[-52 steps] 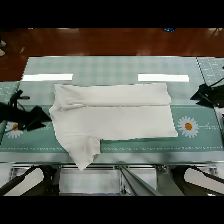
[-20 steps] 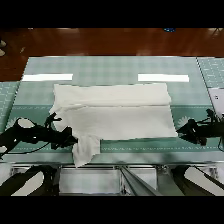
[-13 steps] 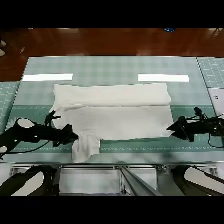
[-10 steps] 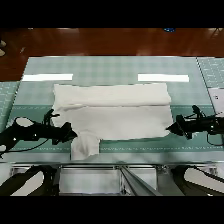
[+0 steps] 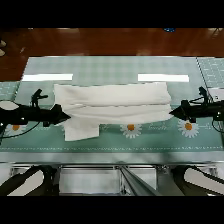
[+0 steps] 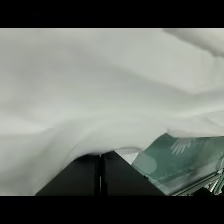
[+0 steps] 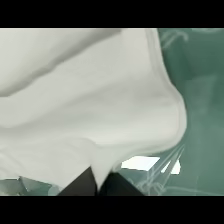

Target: Fold the shirts.

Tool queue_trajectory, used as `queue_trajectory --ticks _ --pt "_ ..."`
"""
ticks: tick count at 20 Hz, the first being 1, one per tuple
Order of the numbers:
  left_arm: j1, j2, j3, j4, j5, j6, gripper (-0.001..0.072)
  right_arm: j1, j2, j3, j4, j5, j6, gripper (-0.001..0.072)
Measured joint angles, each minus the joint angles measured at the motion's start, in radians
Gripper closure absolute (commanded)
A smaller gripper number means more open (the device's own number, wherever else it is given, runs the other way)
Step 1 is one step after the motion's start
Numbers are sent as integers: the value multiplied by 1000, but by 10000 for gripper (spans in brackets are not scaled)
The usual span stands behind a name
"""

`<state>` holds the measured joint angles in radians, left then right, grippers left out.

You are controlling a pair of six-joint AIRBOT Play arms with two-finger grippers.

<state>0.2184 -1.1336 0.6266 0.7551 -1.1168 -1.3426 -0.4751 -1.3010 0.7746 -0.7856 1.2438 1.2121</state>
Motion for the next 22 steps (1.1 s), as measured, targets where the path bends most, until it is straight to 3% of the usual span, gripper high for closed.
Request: queue_trajectory --ticks 14,15,16,17,22 --pt "-39 -499 602 -47 36 -24 687 169 -333 473 65 -141 83 684" --pt "-43 -525 624 -48 36 -27 655 173 -357 489 77 -149 87 540" --pt "-48 -549 642 -48 35 -27 475 175 -378 499 85 -158 90 309" --pt "-51 -570 655 -48 33 -27 200 178 -397 508 95 -168 91 302" --pt "-2 -594 679 -44 -26 -35 199 150 -414 524 116 -169 106 304"
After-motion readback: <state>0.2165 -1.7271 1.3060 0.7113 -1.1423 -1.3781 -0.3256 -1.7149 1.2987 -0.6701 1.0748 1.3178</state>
